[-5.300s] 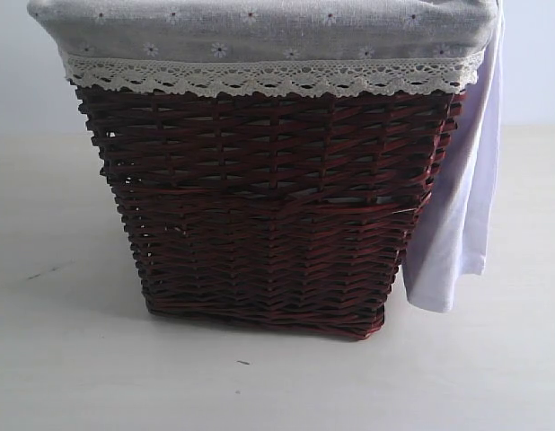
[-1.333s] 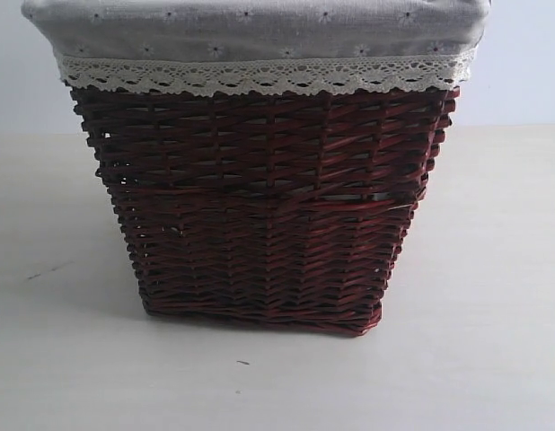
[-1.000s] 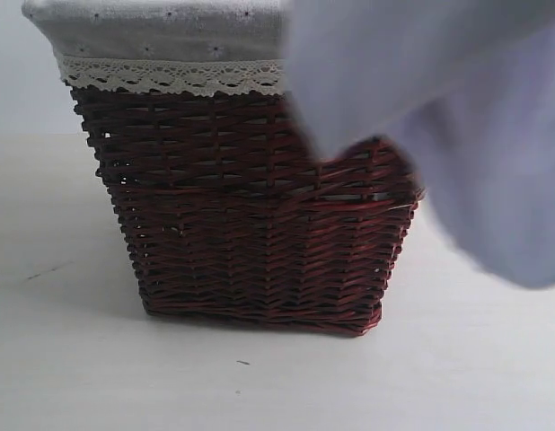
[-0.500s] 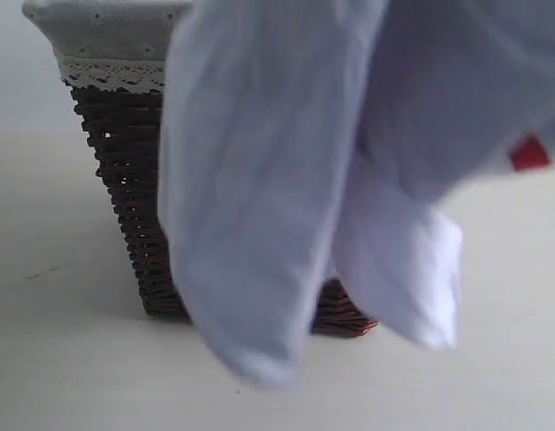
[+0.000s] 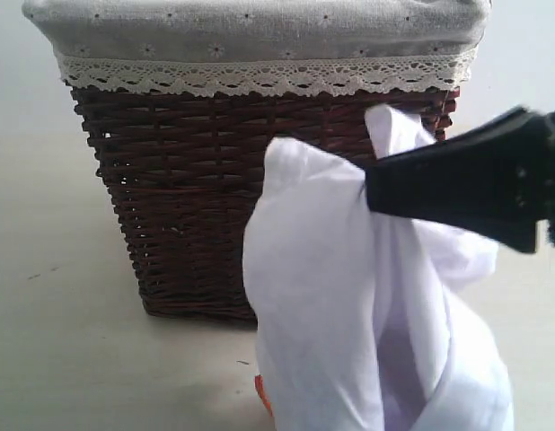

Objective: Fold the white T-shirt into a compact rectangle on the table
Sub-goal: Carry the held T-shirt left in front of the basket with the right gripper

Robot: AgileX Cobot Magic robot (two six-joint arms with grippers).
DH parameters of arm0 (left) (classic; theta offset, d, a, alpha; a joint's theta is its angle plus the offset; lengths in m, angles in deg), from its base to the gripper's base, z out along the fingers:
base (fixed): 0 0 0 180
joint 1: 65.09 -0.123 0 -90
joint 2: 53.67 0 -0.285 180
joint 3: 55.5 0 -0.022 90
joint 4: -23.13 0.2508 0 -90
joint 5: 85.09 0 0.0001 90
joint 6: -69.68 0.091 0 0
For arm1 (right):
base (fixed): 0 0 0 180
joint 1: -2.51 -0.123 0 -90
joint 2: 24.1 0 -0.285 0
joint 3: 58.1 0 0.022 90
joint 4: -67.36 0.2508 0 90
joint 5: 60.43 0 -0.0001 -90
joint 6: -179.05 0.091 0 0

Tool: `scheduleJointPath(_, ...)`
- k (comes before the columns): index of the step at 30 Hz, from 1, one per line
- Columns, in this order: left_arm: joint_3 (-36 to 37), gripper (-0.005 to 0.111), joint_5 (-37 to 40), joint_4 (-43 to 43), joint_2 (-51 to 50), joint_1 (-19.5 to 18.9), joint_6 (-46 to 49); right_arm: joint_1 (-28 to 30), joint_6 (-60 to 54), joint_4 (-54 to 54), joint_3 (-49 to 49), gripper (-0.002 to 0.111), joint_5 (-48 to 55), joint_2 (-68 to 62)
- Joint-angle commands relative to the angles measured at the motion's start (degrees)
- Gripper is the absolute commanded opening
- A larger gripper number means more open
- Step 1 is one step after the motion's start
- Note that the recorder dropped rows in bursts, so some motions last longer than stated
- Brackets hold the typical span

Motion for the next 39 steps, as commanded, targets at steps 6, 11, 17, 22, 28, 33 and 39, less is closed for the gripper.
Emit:
scheduleJointPath(6, -0.1, 0.0, -0.6, 0.1, 0.4, -0.2, 0.1, -8.2, -6.6, 3.6, 3.2, 0.0, 25.9, -11.0)
scheduleJointPath(11, -0.1, 0.0, -0.6, 0.1, 0.4, -0.2, 0.1, -8.4, -12.7, 9.1, 6.4, 0.0, 28.7, -24.2)
scheduleJointPath(17, -0.1, 0.0, -0.6, 0.1, 0.4, -0.2, 0.1, -8.4, -31.5, 26.9, 14.1, 0.0, 30.0, -35.3)
scheduleJointPath(22, -0.1, 0.0, -0.6, 0.1, 0.4, -0.2, 0.1, -8.4, -46.7, 45.2, 21.6, 0.0, 36.0, -41.5)
scheduleJointPath(28, -0.1, 0.0, -0.6, 0.1, 0.4, -0.2, 0.1, -8.4, -50.3, 51.9, 29.7, 0.0, 36.6, -47.7)
scheduleJointPath(33, -0.1, 0.0, -0.6, 0.1, 0.4, -0.2, 0.1, -8.4, -48.6, 51.2, 31.0, 0.0, 36.6, -48.7)
scheduleJointPath(39, -0.1, 0.0, -0.6, 0.1, 0.4, -0.2, 0.1, -8.7, -31.2, 30.2, 28.4, 0.0, 27.1, -46.2)
